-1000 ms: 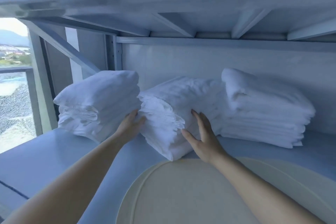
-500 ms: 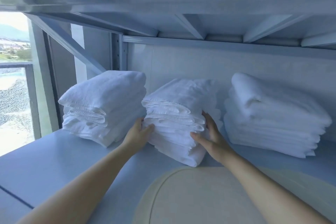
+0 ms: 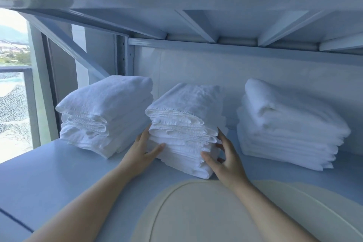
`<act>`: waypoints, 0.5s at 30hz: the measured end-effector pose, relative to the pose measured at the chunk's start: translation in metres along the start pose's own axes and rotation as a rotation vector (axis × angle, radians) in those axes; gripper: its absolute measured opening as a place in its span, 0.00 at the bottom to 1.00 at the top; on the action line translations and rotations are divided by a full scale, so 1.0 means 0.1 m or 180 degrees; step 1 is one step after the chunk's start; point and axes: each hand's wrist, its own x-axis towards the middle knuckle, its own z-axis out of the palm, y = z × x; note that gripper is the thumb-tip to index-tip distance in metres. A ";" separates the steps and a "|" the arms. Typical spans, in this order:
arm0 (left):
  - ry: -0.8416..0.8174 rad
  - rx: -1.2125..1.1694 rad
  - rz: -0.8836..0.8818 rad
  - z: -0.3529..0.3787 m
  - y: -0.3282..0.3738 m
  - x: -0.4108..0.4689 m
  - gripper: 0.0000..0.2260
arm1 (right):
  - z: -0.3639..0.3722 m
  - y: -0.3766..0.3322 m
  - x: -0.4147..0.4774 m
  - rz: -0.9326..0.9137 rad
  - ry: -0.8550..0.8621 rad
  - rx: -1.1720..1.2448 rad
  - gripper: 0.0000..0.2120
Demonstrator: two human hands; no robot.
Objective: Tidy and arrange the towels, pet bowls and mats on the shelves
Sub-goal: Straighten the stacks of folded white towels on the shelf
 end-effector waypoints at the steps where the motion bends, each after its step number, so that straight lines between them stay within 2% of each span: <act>1: -0.0041 -0.0065 -0.0024 -0.01 0.00 0.00 0.34 | 0.01 0.01 0.00 -0.0019 0.0017 -0.0017 0.41; 5: -0.0071 -0.0202 -0.0153 -0.02 0.00 -0.02 0.36 | 0.02 0.01 0.00 -0.0076 0.0009 -0.0020 0.40; 11: -0.0138 -0.0207 -0.0224 -0.04 0.01 0.00 0.32 | 0.02 -0.01 0.00 -0.0025 -0.0035 0.0139 0.37; 15: -0.0174 -0.0470 -0.0220 -0.04 -0.01 0.01 0.31 | 0.02 -0.01 0.00 0.0022 -0.0101 0.0195 0.36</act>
